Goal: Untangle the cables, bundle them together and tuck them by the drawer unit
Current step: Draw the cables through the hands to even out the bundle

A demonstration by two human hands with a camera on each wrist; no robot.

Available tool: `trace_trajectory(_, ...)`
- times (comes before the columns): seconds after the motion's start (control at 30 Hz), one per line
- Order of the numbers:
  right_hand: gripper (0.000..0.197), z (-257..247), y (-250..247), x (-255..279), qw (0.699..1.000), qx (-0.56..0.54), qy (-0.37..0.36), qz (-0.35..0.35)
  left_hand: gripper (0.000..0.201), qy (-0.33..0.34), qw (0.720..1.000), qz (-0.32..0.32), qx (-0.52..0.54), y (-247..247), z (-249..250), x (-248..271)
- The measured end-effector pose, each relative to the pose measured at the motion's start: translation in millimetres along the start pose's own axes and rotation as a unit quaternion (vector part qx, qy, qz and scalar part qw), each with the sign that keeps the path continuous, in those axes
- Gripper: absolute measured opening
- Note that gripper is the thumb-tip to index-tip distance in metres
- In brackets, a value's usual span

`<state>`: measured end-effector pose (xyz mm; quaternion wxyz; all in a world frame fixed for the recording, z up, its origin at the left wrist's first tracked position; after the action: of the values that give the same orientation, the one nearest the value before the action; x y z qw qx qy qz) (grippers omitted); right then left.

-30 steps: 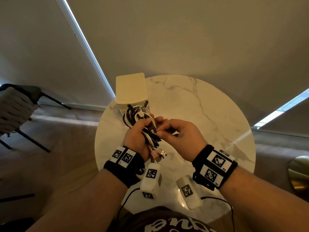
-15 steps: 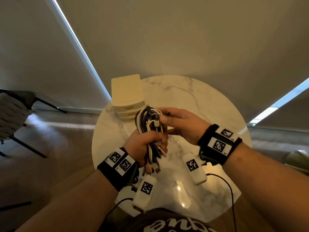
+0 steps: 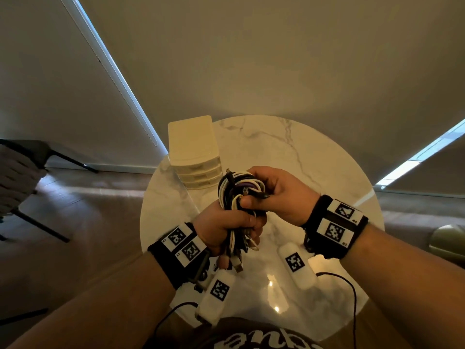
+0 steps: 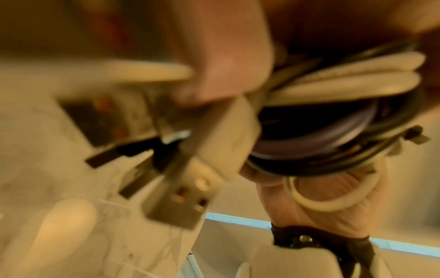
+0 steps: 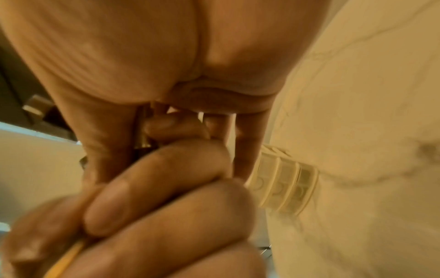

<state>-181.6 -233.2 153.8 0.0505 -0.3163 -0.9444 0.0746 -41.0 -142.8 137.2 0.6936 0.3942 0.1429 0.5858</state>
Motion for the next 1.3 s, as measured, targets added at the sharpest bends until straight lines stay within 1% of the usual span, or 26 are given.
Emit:
trace_trajectory(0.07,0.039,-1.6,-4.8,0.6,1.000,-0.017,0.002,-0.016,0.024,0.002,0.999,0.014,-0.050,-2.8,5.1,-0.6)
trace_trajectory(0.1,0.046,-1.8,-8.6,0.7,0.999,-0.040,0.003,-0.035,0.021,0.005,0.997,0.021,-0.068,-5.2,7.4,-1.2)
trace_trajectory(0.17,0.058,-1.6,-16.6,-0.6,0.993,-0.075,0.010,-0.091,0.018,0.003,0.998,0.032,-0.058,-10.6,10.5,-1.6)
trace_trajectory(0.2,0.059,-0.7,-19.7,-2.2,0.990,-0.083,0.015,-0.109,0.017,-0.007,0.999,0.024,-0.035,-11.5,11.0,-1.2)
trace_trajectory(0.23,0.055,0.3,-21.3,-4.3,0.989,-0.088,0.022,-0.115,0.018,-0.020,1.000,0.007,-0.008,-10.7,10.9,-0.6)
trace_trajectory(0.3,0.042,2.2,-21.2,-8.0,0.989,-0.095,0.043,-0.102,0.025,-0.048,0.998,-0.025,0.037,-6.3,7.5,0.9)
trace_trajectory(0.37,0.030,3.6,-19.4,-9.6,0.991,-0.090,0.054,-0.083,0.035,-0.053,0.997,-0.041,0.044,-0.1,3.9,1.0)
trace_trajectory(0.43,0.024,4.9,-17.1,-9.1,0.993,-0.084,0.054,-0.066,0.039,-0.040,0.998,-0.036,0.027,2.8,1.3,-1.0)
trace_trajectory(0.53,0.022,7.7,-12.2,-5.9,0.996,-0.073,0.048,-0.027,0.039,-0.015,0.999,0.001,0.031,1.7,-3.6,-4.9)
trace_trajectory(0.6,0.031,9.5,-8.5,-3.3,0.995,-0.087,0.054,-0.014,0.034,0.002,0.998,0.014,0.065,1.5,-7.3,-6.3)
trace_trajectory(0.67,0.047,13.1,-6.7,1.7,0.985,-0.152,0.065,-0.040,0.027,0.019,0.995,0.021,0.098,1.5,-10.3,-8.2)
trace_trajectory(0.7,0.057,13.7,-6.4,4.8,0.979,-0.182,0.064,-0.063,0.027,0.029,0.993,0.033,0.106,0.8,-11.0,-9.9)
trace_trajectory(0.73,0.069,17.4,-6.4,6.4,0.977,-0.187,0.061,-0.083,0.029,0.040,0.992,0.049,0.108,-0.2,-11.4,-11.9)
trace_trajectory(0.8,0.091,21.0,-4.1,8.7,0.986,-0.124,0.051,-0.101,0.033,0.049,0.989,0.074,0.119,-0.2,-12.7,-15.7)
trace_trajectory(0.83,0.097,21.1,-2.9,9.1,0.990,-0.086,0.049,-0.100,0.032,0.048,0.987,0.083,0.130,0.0,-13.8,-17.5)
trace_trajectory(0.9,0.098,19.6,-1.7,9.9,0.993,-0.053,0.043,-0.095,0.032,0.045,0.984,0.096,0.147,0.3,-16.0,-20.5)
trace_trajectory(1.0,0.095,11.6,-0.9,10.2,0.996,-0.035,0.050,-0.071,0.033,0.043,0.984,0.089,0.151,-0.2,-14.7,-22.0)
trace_trajectory(1.07,0.096,9.4,1.3,10.7,0.998,-0.007,0.041,-0.046,0.032,0.042,0.987,0.087,0.130,0.1,-12.2,-20.3)
trace_trajectory(1.13,0.095,9.2,0.5,12.9,0.997,0.059,0.034,-0.037,0.030,0.055,0.991,0.103,0.072,-1.3,-11.9,-17.5)
trace_trajectory(1.17,0.093,9.6,-2.2,14.1,0.996,0.064,0.042,-0.042,0.029,0.064,0.991,0.106,0.047,-1.8,-12.6,-15.5)
trace_trajectory(1.23,0.082,9.5,-11.7,15.5,0.996,0.011,0.049,-0.070,0.023,0.076,0.992,0.102,0.005,-5.7,-13.8,-10.8)
trace_trajectory(1.27,0.072,9.2,-17.7,14.9,0.996,-0.011,0.056,-0.075,0.019,0.079,0.989,0.107,-0.068,-7.8,-12.4,-9.6)
trace_trajectory(1.3,0.062,7.3,-23.4,13.1,0.995,-0.019,0.066,-0.067,0.016,0.077,0.971,0.124,-0.190,-9.5,-8.7,-9.3)
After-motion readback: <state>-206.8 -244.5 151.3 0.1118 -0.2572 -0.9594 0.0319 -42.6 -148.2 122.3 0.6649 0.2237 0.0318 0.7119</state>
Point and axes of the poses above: each hand's wrist, its own x-axis away from the middle knuckle, its own y-axis out of the palm, z = x × y, the point moved 1 cm from there along -x, towards the middle knuckle, and after that the axes turned 14 degrees about x, right-handed, at the moved point
